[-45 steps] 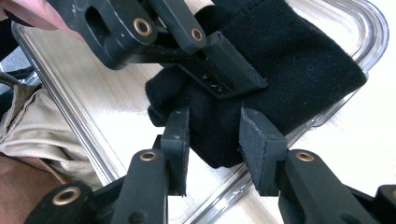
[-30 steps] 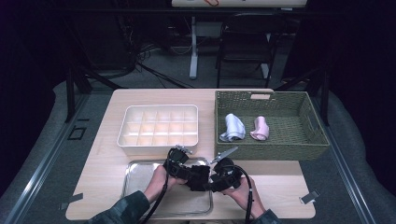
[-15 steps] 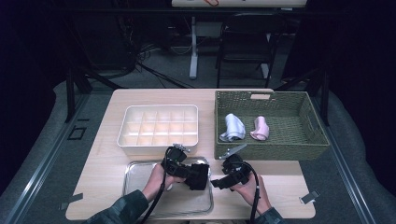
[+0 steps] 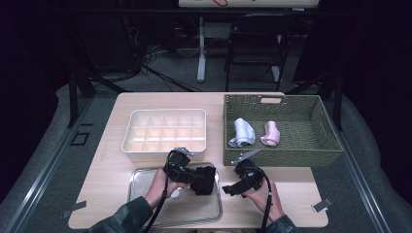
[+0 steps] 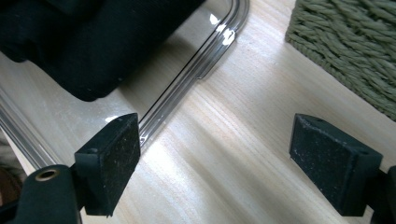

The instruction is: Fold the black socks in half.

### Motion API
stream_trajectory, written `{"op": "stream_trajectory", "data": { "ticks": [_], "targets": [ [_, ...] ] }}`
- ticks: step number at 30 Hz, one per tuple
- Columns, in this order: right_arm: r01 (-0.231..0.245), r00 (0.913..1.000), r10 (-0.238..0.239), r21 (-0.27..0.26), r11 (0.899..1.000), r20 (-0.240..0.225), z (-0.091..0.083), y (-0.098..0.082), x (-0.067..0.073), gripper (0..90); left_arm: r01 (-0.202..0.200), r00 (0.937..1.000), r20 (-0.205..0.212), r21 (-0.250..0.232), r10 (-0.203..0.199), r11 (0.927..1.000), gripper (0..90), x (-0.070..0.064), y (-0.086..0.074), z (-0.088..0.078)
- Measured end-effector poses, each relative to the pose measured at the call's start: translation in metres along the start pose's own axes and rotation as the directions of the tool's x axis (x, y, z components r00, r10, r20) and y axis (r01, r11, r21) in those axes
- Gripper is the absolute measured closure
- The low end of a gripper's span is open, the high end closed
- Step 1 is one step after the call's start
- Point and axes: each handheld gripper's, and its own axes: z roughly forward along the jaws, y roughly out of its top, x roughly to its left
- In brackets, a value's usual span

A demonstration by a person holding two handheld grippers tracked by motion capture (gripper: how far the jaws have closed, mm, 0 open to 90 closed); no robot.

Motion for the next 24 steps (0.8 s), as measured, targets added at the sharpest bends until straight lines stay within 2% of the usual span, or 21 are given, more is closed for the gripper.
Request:
{"op": "stream_trajectory", "data": {
  "ticks": [7,8,18,21,24],
  "targets": [
    [-0.012,0.9999,0.012,-0.002,1.000,0.004,0.001,-0.001,-0.002,15.0,-0.017,0.9999,0.000,-0.031,0.017,0.9994,66.9,-0.002,-0.002,-0.014],
    [-0.018,0.9996,0.018,0.002,1.000,0.020,0.001,-0.001,-0.002,14.6,-0.019,0.9998,-0.008,-0.038,0.018,0.9991,66.9,-0.002,-0.002,-0.016],
    [-0.019,0.9996,0.019,0.005,1.000,0.022,0.001,-0.001,-0.005,8.9,-0.033,0.9987,-0.043,-0.069,0.030,0.9971,66.9,0.001,-0.003,-0.032],
    [-0.018,0.9995,0.017,0.010,1.000,0.025,0.001,-0.001,-0.005,7.2,-0.027,0.9980,-0.060,-0.093,0.022,0.9953,66.9,0.002,-0.003,-0.038],
    [-0.035,0.9990,0.035,0.009,0.999,0.029,0.002,-0.002,-0.005,5.5,-0.033,0.9967,-0.077,-0.115,0.024,0.9928,66.9,0.004,-0.002,-0.046]
  ]
}}
